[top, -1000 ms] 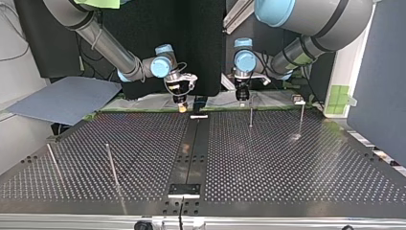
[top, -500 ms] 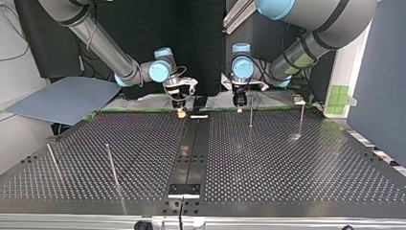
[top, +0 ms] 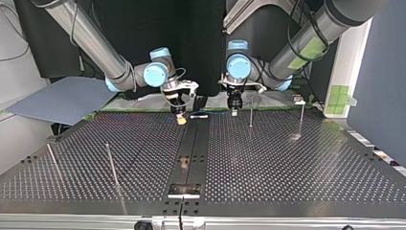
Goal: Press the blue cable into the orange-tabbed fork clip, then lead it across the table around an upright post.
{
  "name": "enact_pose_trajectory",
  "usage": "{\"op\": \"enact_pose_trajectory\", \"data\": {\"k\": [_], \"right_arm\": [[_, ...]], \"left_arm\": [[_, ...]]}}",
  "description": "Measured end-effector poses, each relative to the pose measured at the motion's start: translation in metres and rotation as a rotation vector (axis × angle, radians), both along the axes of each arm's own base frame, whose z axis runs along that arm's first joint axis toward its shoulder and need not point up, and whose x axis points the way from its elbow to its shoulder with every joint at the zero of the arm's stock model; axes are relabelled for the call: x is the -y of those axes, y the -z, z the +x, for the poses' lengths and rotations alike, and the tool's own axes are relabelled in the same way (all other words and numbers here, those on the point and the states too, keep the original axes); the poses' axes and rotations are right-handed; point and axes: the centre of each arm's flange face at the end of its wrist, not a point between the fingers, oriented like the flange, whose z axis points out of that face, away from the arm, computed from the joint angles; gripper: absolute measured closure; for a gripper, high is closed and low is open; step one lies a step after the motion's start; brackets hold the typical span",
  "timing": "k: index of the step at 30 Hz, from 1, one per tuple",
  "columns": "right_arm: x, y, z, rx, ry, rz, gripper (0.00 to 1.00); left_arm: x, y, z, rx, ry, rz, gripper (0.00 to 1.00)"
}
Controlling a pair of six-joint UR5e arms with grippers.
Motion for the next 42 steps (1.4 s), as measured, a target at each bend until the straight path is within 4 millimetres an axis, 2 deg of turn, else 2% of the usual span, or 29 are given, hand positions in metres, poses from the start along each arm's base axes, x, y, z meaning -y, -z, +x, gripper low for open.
{"op": "enact_pose_trajectory", "data": {"k": [11,19,28,38,42], "right_arm": [[-0.01,-0.066,-0.007,-0.002,0.009,-0.001,1.0],[-0.017,-0.117,-0.013,0.02,0.048,-0.031,1.0],[-0.021,-0.177,-0.021,0.078,0.054,-0.095,1.0],[-0.028,-0.247,-0.031,0.139,0.06,-0.169,1.0],[-0.034,-0.278,-0.037,0.163,0.062,-0.201,1.0]], "left_arm": [[0.008,-0.054,-0.016,0.031,-0.016,-0.015,1.0],[0.024,-0.1,-0.03,0.099,0.017,-0.066,1.0],[0.03,-0.153,-0.033,0.168,0.031,-0.102,1.0],[0.043,-0.179,-0.028,0.185,0.047,-0.116,1.0],[0.046,-0.197,-0.026,0.198,0.05,-0.125,1.0]]}}
